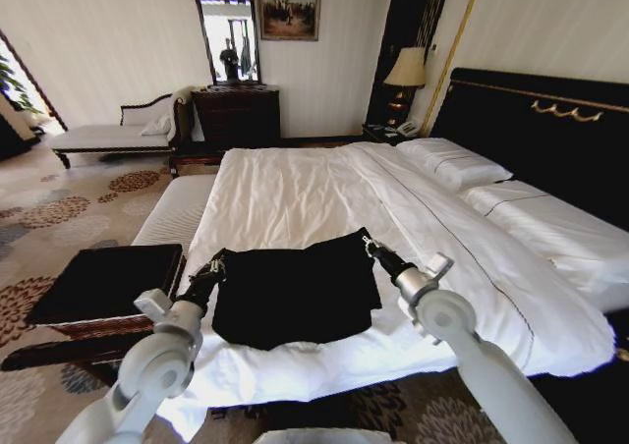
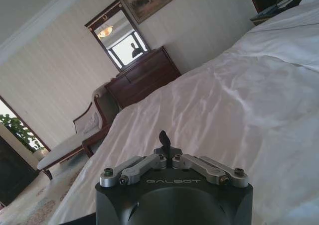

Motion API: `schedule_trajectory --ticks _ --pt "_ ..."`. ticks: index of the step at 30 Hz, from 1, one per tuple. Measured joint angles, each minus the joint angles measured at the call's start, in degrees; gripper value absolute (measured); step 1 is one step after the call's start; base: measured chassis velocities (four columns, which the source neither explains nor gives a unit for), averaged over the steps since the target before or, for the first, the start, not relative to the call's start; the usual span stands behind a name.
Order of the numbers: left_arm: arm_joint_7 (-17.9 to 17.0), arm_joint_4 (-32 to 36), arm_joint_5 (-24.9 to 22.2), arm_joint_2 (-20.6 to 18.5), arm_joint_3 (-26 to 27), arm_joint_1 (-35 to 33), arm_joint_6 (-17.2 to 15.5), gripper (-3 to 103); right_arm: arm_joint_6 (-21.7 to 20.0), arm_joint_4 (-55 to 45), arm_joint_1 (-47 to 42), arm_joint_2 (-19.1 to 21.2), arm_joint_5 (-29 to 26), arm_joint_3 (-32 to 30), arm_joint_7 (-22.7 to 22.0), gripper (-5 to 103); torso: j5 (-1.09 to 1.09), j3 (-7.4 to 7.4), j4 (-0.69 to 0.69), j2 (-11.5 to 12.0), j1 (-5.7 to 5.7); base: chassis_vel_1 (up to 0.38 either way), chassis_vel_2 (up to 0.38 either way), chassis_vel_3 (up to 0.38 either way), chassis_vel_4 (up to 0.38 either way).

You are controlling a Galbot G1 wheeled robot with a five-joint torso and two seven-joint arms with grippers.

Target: Fold the clothes on the bed and place them into the basket.

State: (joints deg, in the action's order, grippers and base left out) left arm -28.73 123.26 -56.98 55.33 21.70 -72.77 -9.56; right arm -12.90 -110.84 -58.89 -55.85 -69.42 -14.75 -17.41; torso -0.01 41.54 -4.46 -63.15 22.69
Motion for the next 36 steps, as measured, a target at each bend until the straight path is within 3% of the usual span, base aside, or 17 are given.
schedule_trajectory --ticks 1,4,5,9,18,28,32,36 --pt "0.0 0.0 0.0 0.0 0.0 0.0 0.0 0 0.0 0.0 0.0 0.0 0.0 0.0 0.0 0 0.0 0.0 0.0 0.0 0.0 0.0 0.0 0.0 0.0" --pt "0.8 -9.7 -0.1 1.2 -2.4 7.9 0.0 0 1.0 8.5 5.0 -2.2 2.9 3.8 2.1 0 0.01 0.01 -0.01 0.0 0.03 0.0 0.0 0.0 0.0" --pt "0.8 -9.7 -0.1 1.2 -2.4 7.9 0.0 0 1.0 8.5 5.0 -2.2 2.9 3.8 2.1 0 0.01 0.01 -0.01 0.0 0.03 0.0 0.0 0.0 0.0" --pt "3.0 -20.8 1.6 2.7 -4.9 14.8 0.2 0 2.7 18.4 11.2 -5.3 6.4 7.7 3.3 0 0.01 0.01 0.0 0.0 0.02 0.0 0.0 0.0 0.0" --pt "4.7 -29.8 3.5 5.5 -9.1 21.4 0.6 0 5.3 28.5 19.0 -8.5 10.4 13.0 4.6 0 0.0 0.0 -0.01 0.0 0.01 0.0 0.0 0.0 0.0" --pt "7.1 -45.9 3.4 8.4 -15.5 36.7 1.7 0 9.8 44.5 28.7 -15.7 13.6 16.3 6.8 0 0.02 0.0 -0.01 0.0 0.02 0.0 0.0 0.0 0.0" --pt "8.2 -50.8 4.0 9.7 -16.3 39.0 2.3 0 10.8 48.4 29.4 -16.9 14.9 15.5 7.5 0 0.01 0.0 -0.01 0.0 0.02 0.0 0.0 0.0 0.0" --pt "8.7 -50.6 5.5 10.8 -16.1 37.4 3.5 0 12.8 48.8 27.8 -17.2 16.9 14.6 8.5 0 0.02 -0.01 0.01 0.0 0.01 0.0 0.0 0.0 0.0"
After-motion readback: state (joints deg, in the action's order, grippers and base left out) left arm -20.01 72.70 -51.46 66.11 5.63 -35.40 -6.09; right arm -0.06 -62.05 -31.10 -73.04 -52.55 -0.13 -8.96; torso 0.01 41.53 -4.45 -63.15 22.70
